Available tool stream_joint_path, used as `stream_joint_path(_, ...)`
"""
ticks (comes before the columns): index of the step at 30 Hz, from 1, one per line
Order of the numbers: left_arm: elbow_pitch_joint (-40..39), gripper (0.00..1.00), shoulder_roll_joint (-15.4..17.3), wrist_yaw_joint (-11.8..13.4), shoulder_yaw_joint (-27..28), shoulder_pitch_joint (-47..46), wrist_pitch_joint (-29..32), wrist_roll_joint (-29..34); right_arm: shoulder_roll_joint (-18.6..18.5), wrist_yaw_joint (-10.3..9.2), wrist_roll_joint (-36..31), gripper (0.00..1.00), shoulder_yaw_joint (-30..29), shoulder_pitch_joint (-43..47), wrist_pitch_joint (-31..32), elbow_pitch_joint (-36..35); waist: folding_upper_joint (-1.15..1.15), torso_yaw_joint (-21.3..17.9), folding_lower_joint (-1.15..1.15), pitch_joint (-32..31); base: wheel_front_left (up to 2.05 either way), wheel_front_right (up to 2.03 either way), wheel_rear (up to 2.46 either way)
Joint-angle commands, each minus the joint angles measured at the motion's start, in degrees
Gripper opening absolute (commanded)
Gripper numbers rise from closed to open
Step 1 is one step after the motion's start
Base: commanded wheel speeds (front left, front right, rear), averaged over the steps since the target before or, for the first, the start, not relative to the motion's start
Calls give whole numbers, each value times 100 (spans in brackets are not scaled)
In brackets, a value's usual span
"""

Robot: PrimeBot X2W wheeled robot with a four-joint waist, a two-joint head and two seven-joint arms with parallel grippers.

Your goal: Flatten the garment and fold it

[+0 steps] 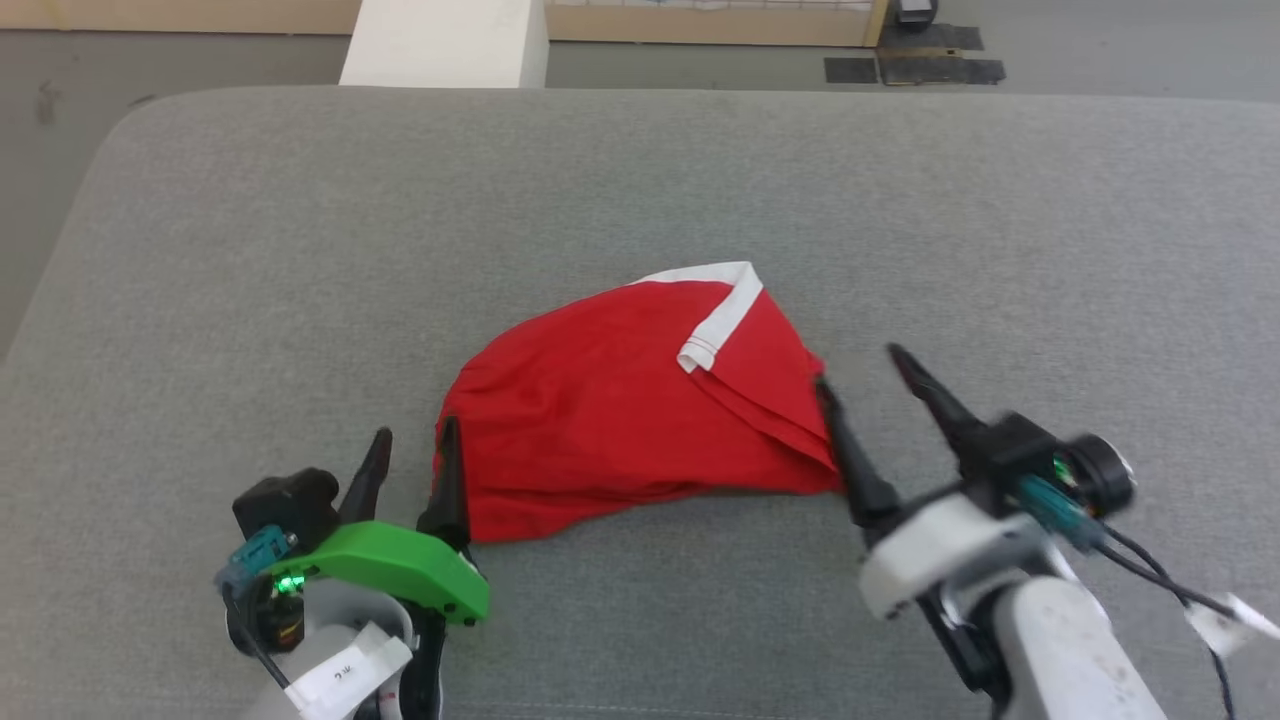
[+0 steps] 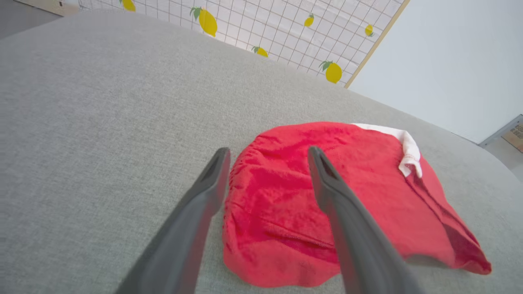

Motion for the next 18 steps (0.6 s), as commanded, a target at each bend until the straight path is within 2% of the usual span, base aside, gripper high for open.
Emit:
stream_joint_path(1, -67, 100, -80, -52, 115, 13, -59, 192, -7, -9, -109, 100, 158, -235, 199, 128, 0, 129, 0, 68, 0, 0, 0)
stream_joint_path(4, -315, 100, -332, -149, 536, -32, -78, 721, -7, -9, -274, 100, 536, -697, 623, 492, 0, 264, 0, 164, 0, 0, 0)
stream_joint_path(9, -595, 100, -899, -500, 1228, 46, -81, 1708, -7, -9, -312, 100, 941, -1482, 1255, 1291, 0, 505, 0, 377, 0, 0, 0)
stream_joint_path(13, -643, 100, -1302, -826, 1616, 82, -82, 2207, -7, -9, -509, 100, 978, -1964, 1678, 1870, 0, 676, 0, 519, 0, 0, 0)
stream_joint_path(16, -619, 100, -1468, -1064, 1833, 85, -82, 2395, -7, -9, -603, 100, 919, -2200, 1889, 2188, 0, 787, 0, 606, 0, 0, 0)
stream_joint_path(17, -596, 100, -1509, -1144, 1894, 83, -82, 2444, -7, -9, -647, 79, 867, -2272, 1952, 2293, 0, 826, 0, 635, 0, 0, 0)
stream_joint_path(18, -578, 100, -1535, -1199, 1936, 79, -82, 2482, -7, -9, -685, 49, 836, -2319, 2002, 2369, 0, 852, 0, 650, 0, 0, 0)
